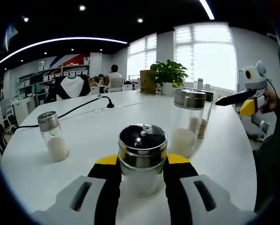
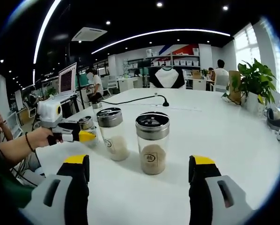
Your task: Rotate the seasoning bottle until the label or dispensing opening points toward the visible target arrow and the bottle remains upright within the marked orientation range
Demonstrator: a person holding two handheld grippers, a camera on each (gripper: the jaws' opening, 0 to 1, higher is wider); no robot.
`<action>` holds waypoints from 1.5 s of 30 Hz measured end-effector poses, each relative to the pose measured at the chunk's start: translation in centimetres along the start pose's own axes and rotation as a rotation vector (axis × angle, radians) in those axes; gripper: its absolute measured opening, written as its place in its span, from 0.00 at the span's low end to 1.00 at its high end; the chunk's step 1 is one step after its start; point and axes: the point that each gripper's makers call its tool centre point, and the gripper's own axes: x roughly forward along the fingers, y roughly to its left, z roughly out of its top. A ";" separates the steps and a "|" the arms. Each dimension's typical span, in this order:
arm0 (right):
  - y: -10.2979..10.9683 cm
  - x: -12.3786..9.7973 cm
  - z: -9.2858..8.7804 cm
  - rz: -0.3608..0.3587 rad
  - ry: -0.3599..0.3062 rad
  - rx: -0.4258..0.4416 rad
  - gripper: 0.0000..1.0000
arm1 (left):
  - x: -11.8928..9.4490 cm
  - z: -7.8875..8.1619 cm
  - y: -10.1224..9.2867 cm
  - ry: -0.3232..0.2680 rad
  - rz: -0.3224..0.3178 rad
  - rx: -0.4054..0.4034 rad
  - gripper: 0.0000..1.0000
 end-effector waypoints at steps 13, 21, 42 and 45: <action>0.0 -0.1 0.0 -0.002 0.002 -0.010 0.89 | 0.0 -0.2 -0.1 0.004 -0.052 -0.017 0.37; -0.3 -0.2 0.1 -0.008 0.006 -0.014 0.89 | -0.1 0.3 0.1 -0.023 -0.012 -0.049 0.49; 0.3 0.1 1.0 0.008 -0.016 -0.065 0.90 | -1.7 1.1 0.8 -0.030 0.295 -0.096 0.52; 0.3 0.2 1.0 0.010 -0.015 -0.056 0.89 | -1.6 1.2 0.7 -0.047 0.340 -0.136 0.53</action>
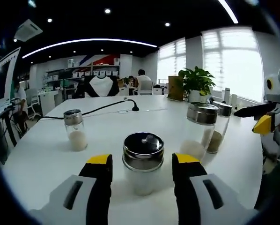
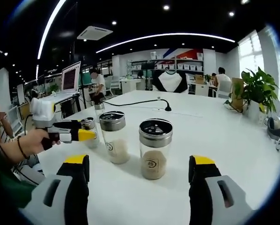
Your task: Rotate the seasoning bottle until the label or dispensing opening points toward the visible target arrow and the bottle remains upright within the marked orientation range
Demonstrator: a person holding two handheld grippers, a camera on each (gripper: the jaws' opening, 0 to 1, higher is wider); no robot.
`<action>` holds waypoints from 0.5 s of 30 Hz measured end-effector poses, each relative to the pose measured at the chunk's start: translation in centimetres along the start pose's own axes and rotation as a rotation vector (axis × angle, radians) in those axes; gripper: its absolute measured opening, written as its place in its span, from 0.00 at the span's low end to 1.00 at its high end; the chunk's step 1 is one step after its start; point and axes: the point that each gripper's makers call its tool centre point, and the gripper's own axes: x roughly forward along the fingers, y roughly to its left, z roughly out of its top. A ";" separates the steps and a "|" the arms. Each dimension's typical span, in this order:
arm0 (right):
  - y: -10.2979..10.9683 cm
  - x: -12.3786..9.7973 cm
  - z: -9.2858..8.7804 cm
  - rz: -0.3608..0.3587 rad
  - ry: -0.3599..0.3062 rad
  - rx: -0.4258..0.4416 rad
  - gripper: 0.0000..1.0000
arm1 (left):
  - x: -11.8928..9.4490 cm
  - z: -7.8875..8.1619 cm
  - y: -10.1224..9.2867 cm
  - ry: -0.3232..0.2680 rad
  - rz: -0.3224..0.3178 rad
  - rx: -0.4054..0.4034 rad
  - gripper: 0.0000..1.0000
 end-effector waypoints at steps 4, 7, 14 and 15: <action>-0.1 0.0 -0.2 0.001 0.005 0.003 0.89 | 0.0 -0.2 0.2 0.012 0.064 -0.018 0.54; -0.3 -0.1 -0.3 -0.001 0.007 0.002 0.89 | 0.0 -0.5 0.1 0.016 0.093 -0.046 0.54; -1.1 -0.2 0.2 -0.017 -0.008 0.002 0.89 | 0.3 -0.5 -0.3 0.015 0.113 -0.030 0.53; -1.3 -0.2 0.1 -0.022 -0.005 0.005 0.89 | 0.4 -0.4 -0.3 0.014 0.117 -0.029 0.53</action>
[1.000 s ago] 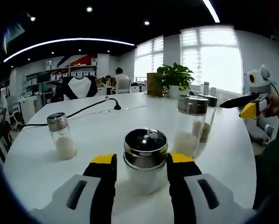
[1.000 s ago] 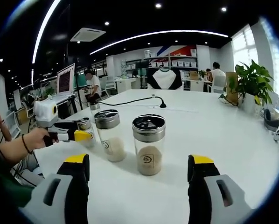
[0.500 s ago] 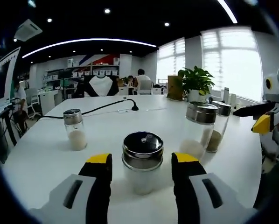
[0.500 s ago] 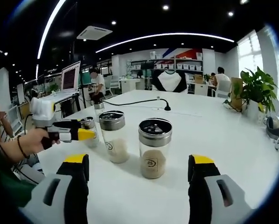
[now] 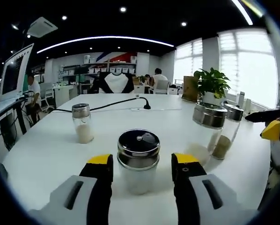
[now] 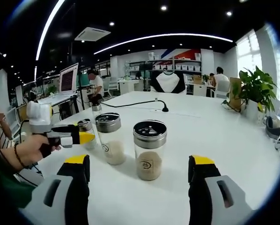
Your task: Rotate the seasoning bottle until the label or dispensing opening points toward the visible target arrow and the bottle remains upright within the marked orientation range
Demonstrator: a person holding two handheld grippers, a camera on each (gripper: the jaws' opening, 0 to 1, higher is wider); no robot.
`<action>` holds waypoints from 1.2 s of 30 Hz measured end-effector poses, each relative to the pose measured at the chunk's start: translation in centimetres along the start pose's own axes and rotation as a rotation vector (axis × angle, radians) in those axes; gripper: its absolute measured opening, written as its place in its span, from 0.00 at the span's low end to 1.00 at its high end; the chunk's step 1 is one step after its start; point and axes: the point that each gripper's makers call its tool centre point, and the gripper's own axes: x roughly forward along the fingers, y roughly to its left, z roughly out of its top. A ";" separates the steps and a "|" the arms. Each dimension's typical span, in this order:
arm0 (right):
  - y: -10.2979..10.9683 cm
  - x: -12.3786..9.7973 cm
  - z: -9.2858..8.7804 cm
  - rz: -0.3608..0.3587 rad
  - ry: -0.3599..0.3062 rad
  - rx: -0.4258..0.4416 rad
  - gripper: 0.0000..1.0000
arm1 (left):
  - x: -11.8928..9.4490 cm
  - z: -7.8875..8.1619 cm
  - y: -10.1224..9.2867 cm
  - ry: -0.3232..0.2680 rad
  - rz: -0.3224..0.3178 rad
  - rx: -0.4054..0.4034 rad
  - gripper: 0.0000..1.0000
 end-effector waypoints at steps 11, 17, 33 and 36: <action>0.4 0.0 -0.2 0.011 0.003 0.019 0.88 | 1.3 -0.5 0.9 0.015 0.051 -0.017 0.51; 0.7 0.1 -0.2 0.020 0.010 0.021 0.88 | 1.2 -0.7 0.7 0.021 0.029 0.010 0.39; 0.2 0.2 0.4 0.013 -0.004 0.021 0.88 | 1.0 -0.8 0.7 0.019 0.009 0.033 0.38; 0.4 0.3 0.3 0.017 -0.002 0.022 0.88 | 1.1 -0.9 0.7 0.018 0.000 0.037 0.38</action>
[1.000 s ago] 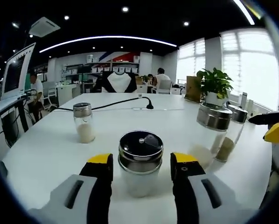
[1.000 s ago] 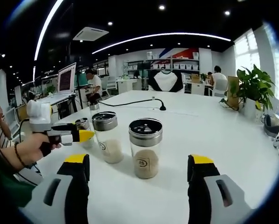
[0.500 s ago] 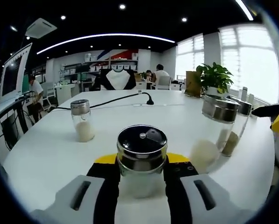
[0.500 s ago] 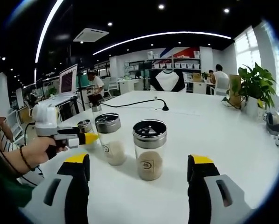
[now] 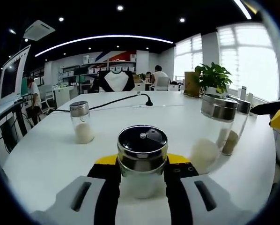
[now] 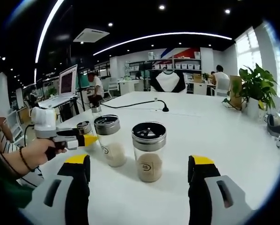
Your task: Rotate the seasoning bottle until the label or dispensing opening points toward the visible target arrow and the bottle remains upright within the marked orientation range
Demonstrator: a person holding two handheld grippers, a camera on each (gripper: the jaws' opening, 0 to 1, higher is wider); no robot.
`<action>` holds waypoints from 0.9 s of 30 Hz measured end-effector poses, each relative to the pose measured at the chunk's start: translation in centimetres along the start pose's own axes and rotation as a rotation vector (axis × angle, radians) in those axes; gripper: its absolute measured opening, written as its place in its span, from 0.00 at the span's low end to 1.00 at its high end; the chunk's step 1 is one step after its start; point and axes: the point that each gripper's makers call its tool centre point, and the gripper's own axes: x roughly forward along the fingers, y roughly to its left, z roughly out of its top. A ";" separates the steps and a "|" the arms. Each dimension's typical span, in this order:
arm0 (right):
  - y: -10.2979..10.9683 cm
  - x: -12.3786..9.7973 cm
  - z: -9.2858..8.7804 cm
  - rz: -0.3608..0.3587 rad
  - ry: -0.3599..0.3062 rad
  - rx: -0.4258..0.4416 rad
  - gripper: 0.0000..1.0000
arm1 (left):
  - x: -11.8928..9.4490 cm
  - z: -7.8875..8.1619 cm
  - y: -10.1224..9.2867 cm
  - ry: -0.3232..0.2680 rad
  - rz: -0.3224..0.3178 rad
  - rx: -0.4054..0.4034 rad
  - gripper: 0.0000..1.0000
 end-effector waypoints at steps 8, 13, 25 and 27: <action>0.3 0.2 -0.1 0.013 0.005 0.002 0.88 | 0.1 -0.1 -0.1 -0.004 -0.014 0.012 0.38; 0.3 0.3 -0.1 0.015 0.008 0.000 0.87 | 0.2 0.0 -0.1 -0.004 -0.029 0.016 0.38; -0.1 0.3 -0.2 0.007 0.012 0.010 0.86 | 0.2 0.0 -0.4 -0.004 -0.090 0.037 0.37; -0.1 0.4 -0.3 0.008 0.012 0.013 0.86 | 0.3 0.0 -0.4 -0.004 -0.101 0.042 0.37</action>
